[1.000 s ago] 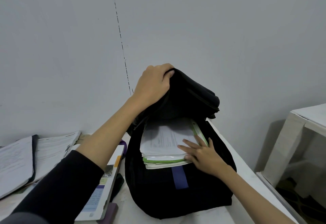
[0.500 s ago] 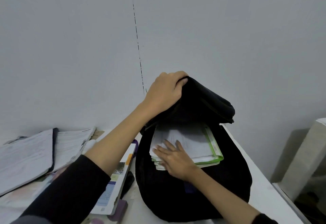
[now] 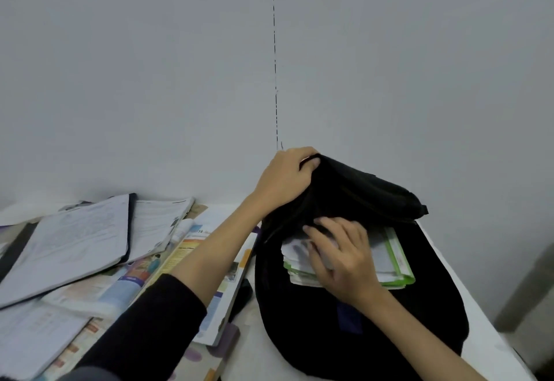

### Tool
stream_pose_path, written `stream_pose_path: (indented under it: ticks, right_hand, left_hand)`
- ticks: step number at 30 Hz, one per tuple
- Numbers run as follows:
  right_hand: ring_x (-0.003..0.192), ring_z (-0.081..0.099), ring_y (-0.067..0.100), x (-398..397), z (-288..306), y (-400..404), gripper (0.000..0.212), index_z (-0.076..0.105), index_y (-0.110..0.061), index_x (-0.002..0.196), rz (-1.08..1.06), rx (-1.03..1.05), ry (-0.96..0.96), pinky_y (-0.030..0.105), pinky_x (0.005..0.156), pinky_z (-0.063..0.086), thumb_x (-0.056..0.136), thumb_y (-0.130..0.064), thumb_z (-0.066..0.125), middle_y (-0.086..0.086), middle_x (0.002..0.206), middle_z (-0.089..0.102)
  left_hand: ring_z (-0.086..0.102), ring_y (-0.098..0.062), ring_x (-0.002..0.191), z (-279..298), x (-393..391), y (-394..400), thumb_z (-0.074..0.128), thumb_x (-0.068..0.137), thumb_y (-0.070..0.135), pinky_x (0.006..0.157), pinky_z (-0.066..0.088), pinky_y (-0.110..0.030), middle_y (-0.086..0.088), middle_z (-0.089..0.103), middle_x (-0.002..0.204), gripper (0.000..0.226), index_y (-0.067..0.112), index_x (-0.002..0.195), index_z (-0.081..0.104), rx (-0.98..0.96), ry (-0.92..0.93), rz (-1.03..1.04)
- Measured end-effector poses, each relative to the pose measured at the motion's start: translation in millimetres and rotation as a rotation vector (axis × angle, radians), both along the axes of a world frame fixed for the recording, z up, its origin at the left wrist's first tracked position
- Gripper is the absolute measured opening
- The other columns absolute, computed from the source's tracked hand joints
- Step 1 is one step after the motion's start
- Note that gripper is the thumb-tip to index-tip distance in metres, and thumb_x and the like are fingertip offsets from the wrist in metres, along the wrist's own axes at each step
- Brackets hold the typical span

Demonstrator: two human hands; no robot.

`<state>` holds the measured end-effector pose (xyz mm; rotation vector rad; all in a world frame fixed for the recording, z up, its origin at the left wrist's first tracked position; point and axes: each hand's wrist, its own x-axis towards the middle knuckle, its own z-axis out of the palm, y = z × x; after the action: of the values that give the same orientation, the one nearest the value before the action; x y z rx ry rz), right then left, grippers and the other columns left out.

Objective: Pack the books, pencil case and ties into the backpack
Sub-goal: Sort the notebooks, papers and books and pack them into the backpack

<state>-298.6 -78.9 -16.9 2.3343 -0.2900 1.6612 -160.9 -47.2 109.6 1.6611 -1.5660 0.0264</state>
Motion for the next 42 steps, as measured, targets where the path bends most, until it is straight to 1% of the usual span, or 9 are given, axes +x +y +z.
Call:
stream_pose_path:
  ticks: [4,8,12,18,22,28,33,39,42]
  right_hand:
    - [0.102,0.054,0.025,18,36,0,0.024,0.068,-0.011,0.103,-0.127,0.006,-0.108,0.04,0.089,0.038,0.08,-0.012,0.06,0.009,0.106,0.064]
    - [0.094,0.056,0.023,49,37,13,0.027,0.07,-0.014,0.093,-0.243,0.275,0.261,0.041,0.092,0.032,0.086,-0.027,0.047,0.002,0.094,0.068]
    - [0.115,0.043,0.02,98,28,39,0.035,0.062,-0.023,0.11,-0.25,0.6,0.816,0.046,0.106,0.016,0.094,-0.043,0.039,-0.004,0.116,0.058]
    - [0.114,0.046,0.024,232,12,112,0.031,0.06,-0.021,0.115,0.053,0.698,1.005,0.042,0.098,0.029,0.094,-0.037,0.044,0.003,0.118,0.058]
    - [0.117,0.041,0.026,330,-6,172,0.031,0.057,-0.018,0.118,0.216,0.719,1.069,0.04,0.098,0.03,0.096,-0.035,0.044,0.005,0.123,0.053]
    - [0.134,0.028,0.021,426,-35,224,0.041,0.042,-0.02,0.137,0.28,0.707,1.117,0.037,0.107,0.023,0.098,-0.032,0.043,0.0,0.145,0.037]
    - [0.114,0.046,0.02,452,-57,238,0.034,0.053,-0.016,0.126,0.161,0.647,1.017,0.033,0.094,0.034,0.098,-0.029,0.039,0.001,0.125,0.055]
    - [0.1,0.052,0.018,461,-60,242,0.03,0.064,-0.013,0.112,0.151,0.688,0.899,0.031,0.086,0.041,0.096,-0.029,0.045,0.0,0.107,0.063]
    - [0.097,0.054,0.017,463,-61,242,0.032,0.069,-0.013,0.104,0.159,0.763,0.852,0.032,0.085,0.043,0.095,-0.035,0.047,0.0,0.101,0.067]
  left_hand:
    - [0.064,-0.019,0.086,-43,40,20,0.052,0.096,0.024,0.079,0.051,-0.031,-0.004,0.069,0.092,0.018,0.014,0.098,0.068,0.356,0.482,-0.057]
    - [0.069,-0.018,0.086,-84,80,70,0.052,0.096,0.028,0.066,0.055,-0.026,-0.002,0.071,0.096,0.024,0.018,0.115,0.063,0.497,0.883,-0.092]
    - [0.07,-0.022,0.09,-118,136,137,0.051,0.096,0.022,0.072,0.055,-0.031,-0.005,0.073,0.102,0.025,0.011,0.117,0.06,0.304,1.105,0.123]
    - [0.055,-0.024,0.09,-150,255,262,0.051,0.095,0.006,0.069,0.048,-0.032,-0.013,0.057,0.11,0.036,-0.002,0.129,0.048,-0.314,1.465,0.78]
    - [0.059,-0.031,0.094,-162,322,326,0.06,0.08,0.009,0.052,0.048,-0.032,-0.013,0.058,0.119,0.044,0.002,0.123,0.053,-0.433,1.693,0.952]
    - [0.053,-0.022,0.119,-154,356,357,0.045,0.094,0.006,0.087,0.044,-0.026,-0.014,0.039,0.14,0.039,0.002,0.132,0.042,-0.532,1.9,0.962]
    - [0.052,-0.011,0.065,-166,390,390,0.053,0.089,0.011,0.054,0.036,-0.023,0.0,0.061,0.097,0.006,0.009,0.086,0.057,-0.411,1.827,0.875]
    - [0.055,-0.018,0.081,-183,415,402,0.06,0.089,0.009,0.062,0.042,-0.023,-0.006,0.062,0.095,0.023,0.012,0.112,0.063,-0.179,1.193,0.884]
    - [0.058,-0.025,0.09,-186,421,405,0.059,0.083,0.002,0.075,0.042,-0.026,-0.007,0.064,0.092,0.017,0.002,0.097,0.068,-0.079,0.665,0.904]
